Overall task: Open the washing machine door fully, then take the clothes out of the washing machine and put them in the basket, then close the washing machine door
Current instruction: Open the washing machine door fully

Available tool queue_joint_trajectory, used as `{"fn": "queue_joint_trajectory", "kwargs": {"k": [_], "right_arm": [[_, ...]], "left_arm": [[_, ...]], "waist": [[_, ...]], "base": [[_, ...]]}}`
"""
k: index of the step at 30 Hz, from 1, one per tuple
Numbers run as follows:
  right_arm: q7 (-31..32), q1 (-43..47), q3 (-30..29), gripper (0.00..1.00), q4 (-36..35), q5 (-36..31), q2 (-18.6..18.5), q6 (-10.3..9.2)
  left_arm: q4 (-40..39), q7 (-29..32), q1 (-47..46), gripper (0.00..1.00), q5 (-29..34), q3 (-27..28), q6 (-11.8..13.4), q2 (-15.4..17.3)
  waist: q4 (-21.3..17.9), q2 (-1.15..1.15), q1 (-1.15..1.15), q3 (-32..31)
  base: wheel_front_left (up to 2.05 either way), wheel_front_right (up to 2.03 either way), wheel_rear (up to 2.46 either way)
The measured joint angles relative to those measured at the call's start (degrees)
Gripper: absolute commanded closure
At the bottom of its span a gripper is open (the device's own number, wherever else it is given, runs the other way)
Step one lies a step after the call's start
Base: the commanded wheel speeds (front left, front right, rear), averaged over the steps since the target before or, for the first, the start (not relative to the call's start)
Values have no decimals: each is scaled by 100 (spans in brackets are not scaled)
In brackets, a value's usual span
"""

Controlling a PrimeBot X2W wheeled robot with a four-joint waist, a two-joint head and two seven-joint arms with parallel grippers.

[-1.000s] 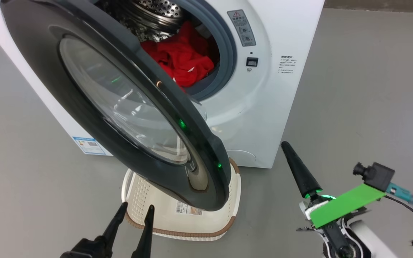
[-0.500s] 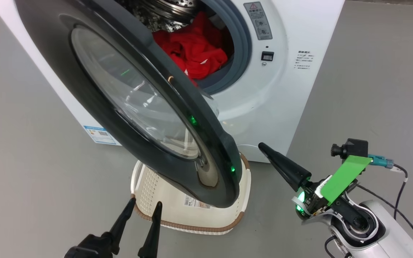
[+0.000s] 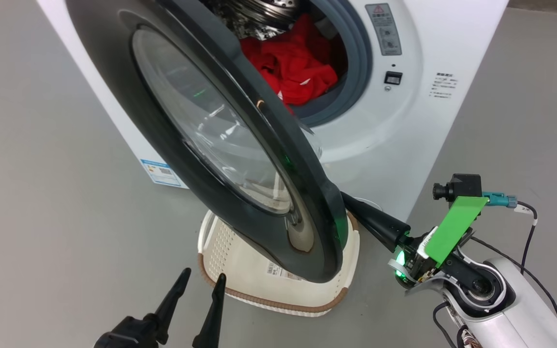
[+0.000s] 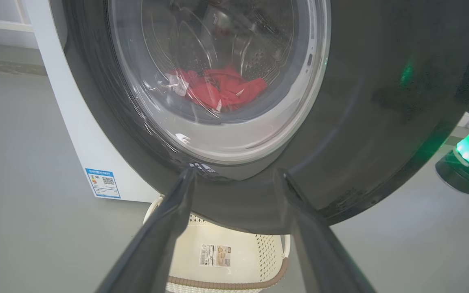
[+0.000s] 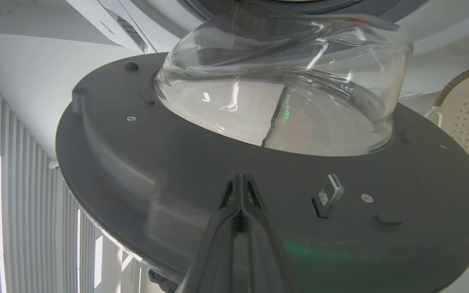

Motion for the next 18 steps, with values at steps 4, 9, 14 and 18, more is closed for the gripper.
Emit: {"fn": "queue_joint_trajectory", "kwargs": {"k": [4,9,14,18], "right_arm": [[130,8,-70,100,18,-44,43,-2],[280,72,-58,100,-8,-164,149,-1],[379,250,-18,100,-58,-181,197,-1],[432,352,84,100,-83,-203,219,-1]], "left_arm": [[0,0,4,0,-4,-44,0,0],[2,0,49,0,-21,-101,0,0],[-2,0,170,0,-21,-118,0,4],[-19,0,190,0,-13,-103,0,4]], "waist": [[134,0,0,-48],[295,0,0,-165],[491,0,0,-283],[662,0,0,-382]], "base": [[0,0,0],[0,0,0],[0,0,0],[0,0,0]]}}
